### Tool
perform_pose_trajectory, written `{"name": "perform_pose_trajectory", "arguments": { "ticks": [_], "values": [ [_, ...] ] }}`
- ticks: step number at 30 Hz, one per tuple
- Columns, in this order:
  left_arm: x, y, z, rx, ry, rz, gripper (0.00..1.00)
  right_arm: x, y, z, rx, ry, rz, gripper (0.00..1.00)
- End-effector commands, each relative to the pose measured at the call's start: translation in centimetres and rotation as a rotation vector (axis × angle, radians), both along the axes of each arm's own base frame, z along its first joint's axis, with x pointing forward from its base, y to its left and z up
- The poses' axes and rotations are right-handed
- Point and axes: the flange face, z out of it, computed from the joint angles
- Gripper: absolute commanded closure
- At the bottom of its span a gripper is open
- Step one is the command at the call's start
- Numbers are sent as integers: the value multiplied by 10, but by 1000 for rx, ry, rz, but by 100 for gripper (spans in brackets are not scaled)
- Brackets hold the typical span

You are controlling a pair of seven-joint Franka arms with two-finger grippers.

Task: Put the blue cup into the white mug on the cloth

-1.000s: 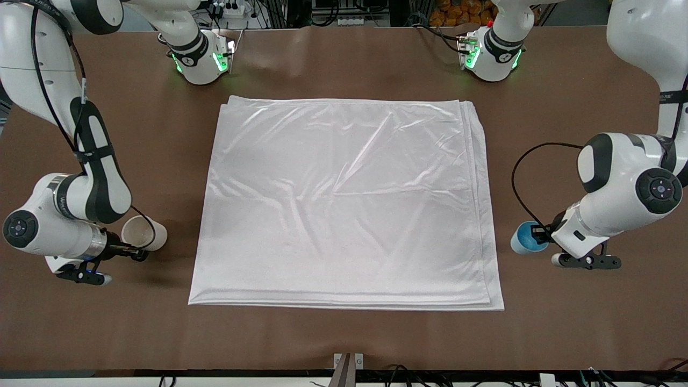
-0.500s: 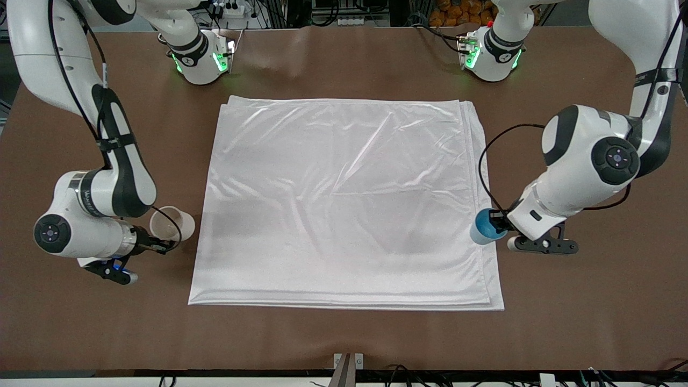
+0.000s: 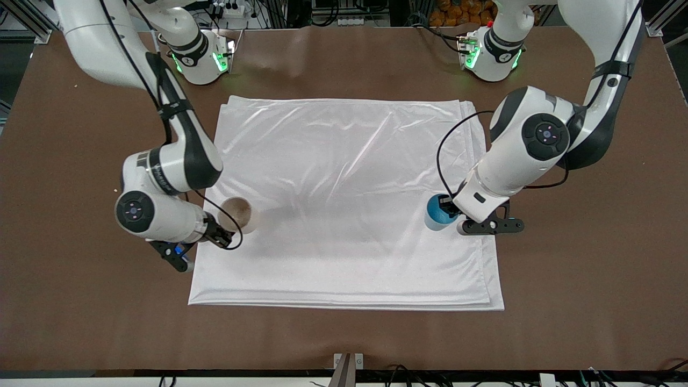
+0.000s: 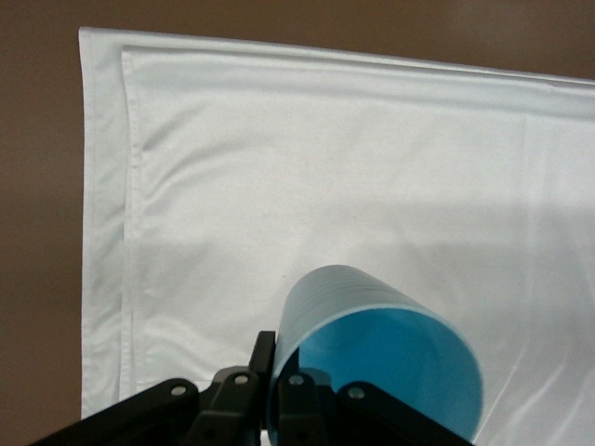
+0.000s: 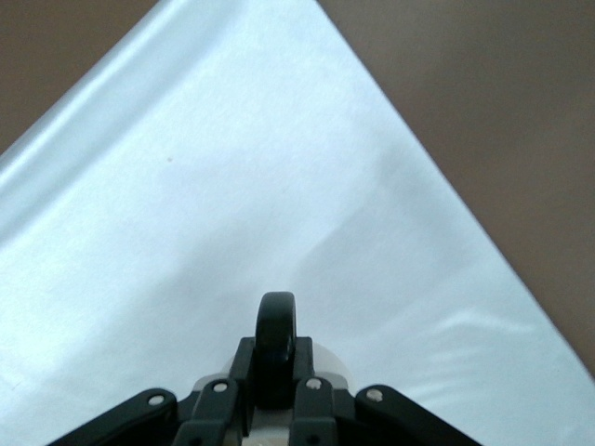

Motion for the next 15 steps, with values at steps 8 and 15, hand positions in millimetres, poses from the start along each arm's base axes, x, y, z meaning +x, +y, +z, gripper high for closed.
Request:
{"name": "perform_pose_trajectory", "arguments": {
  "ticks": [8, 15],
  "values": [
    [-18, -45, 5, 23, -1, 76, 100, -35, 127, -16, -13, -32, -204, 100],
    [-21, -61, 9, 14, -8, 92, 100, -48, 165, -30, -2, -65, -269, 100]
  ]
}}
